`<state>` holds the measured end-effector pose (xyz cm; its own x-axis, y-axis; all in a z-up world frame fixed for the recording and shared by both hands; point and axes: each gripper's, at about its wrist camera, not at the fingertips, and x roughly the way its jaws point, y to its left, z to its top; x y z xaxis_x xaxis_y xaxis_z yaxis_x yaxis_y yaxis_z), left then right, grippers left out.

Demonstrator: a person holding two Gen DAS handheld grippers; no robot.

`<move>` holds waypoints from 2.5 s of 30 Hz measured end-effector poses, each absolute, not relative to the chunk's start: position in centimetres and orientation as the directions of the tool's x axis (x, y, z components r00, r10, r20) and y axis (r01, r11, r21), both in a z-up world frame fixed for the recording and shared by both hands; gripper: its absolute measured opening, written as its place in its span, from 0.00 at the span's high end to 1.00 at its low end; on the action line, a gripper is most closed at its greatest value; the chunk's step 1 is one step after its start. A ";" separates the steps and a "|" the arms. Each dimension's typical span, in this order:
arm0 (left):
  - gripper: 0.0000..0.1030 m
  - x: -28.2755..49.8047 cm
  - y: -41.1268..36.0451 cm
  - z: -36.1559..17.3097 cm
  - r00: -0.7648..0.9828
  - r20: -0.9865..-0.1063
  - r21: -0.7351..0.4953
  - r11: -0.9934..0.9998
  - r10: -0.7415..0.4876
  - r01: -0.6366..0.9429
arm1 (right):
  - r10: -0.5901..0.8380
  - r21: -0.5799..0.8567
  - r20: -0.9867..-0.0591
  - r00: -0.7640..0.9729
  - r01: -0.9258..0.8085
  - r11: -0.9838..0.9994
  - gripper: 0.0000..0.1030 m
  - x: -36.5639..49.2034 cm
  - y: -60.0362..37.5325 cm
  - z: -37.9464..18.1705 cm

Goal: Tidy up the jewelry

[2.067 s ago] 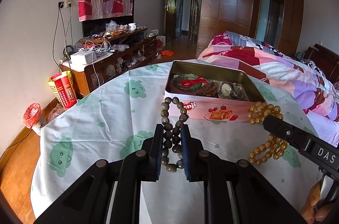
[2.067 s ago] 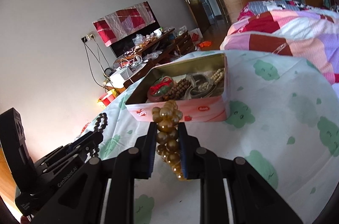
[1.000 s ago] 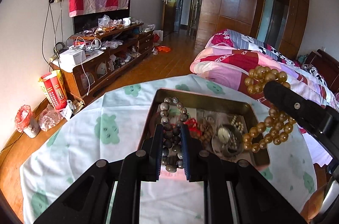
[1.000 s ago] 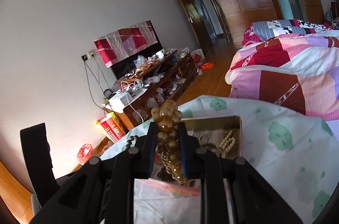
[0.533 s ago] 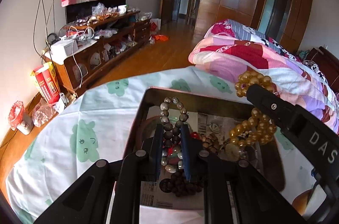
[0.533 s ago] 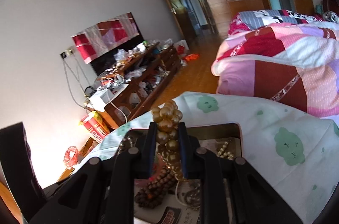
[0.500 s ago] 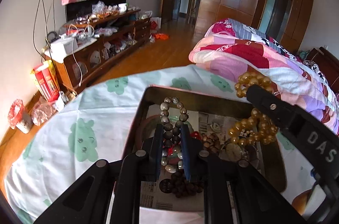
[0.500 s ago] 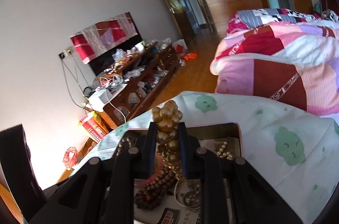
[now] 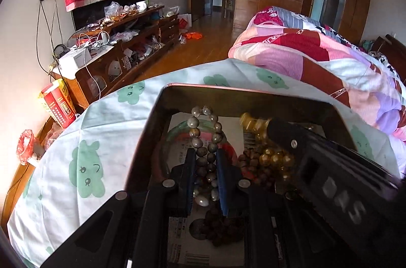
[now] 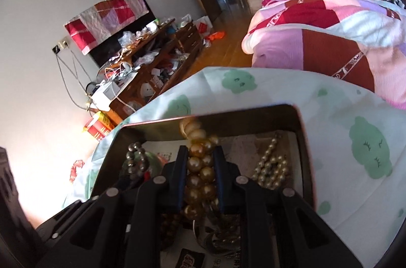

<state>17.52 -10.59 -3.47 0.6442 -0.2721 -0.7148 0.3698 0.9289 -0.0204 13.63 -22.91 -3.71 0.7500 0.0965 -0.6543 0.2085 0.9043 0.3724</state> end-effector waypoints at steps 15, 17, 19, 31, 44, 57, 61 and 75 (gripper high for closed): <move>0.33 14.7 -9.8 -2.2 0.662 -0.723 0.025 0.950 -0.197 0.311 | -0.208 0.279 -0.437 0.875 0.352 0.893 0.19 2.9 -22.6 0.7; 0.31 13.2 -9.5 -1.9 0.687 -0.699 0.034 0.951 -0.197 0.307 | -0.261 0.264 -0.418 0.870 0.391 0.882 0.16 1.8 -22.4 0.6; 0.31 12.1 -9.6 -1.7 0.707 -0.681 0.058 0.947 -0.193 0.315 | -0.281 0.250 -0.421 0.862 0.408 0.878 0.14 1.0 -22.2 0.3; 0.31 4.8 -4.8 -0.7 0.860 -0.494 0.112 0.971 -0.131 0.213 | -0.395 0.076 -0.302 0.868 0.435 0.897 0.06 -3.1 -19.5 1.0; 0.29 -0.3 -1.1 0.7 0.930 -0.348 0.058 0.988 -0.113 0.142 | -0.412 0.076 -0.024 0.911 0.413 0.908 0.00 -9.4 -16.9 2.7; 0.28 -1.6 -1.4 0.7 0.938 -0.324 0.063 0.987 -0.122 0.150 | -0.390 0.026 0.017 0.920 0.390 0.920 0.00 -9.5 -15.5 2.7; 0.28 -1.6 -1.4 0.6 0.937 -0.329 0.063 0.987 -0.120 0.148 | -0.388 0.048 -0.007 0.922 0.387 0.921 0.00 -9.4 -16.0 2.5; 0.28 -1.7 -1.3 0.7 0.936 -0.328 0.062 0.986 -0.126 0.155 | -0.387 0.080 -0.027 0.922 0.387 0.918 0.00 -9.6 -16.5 2.5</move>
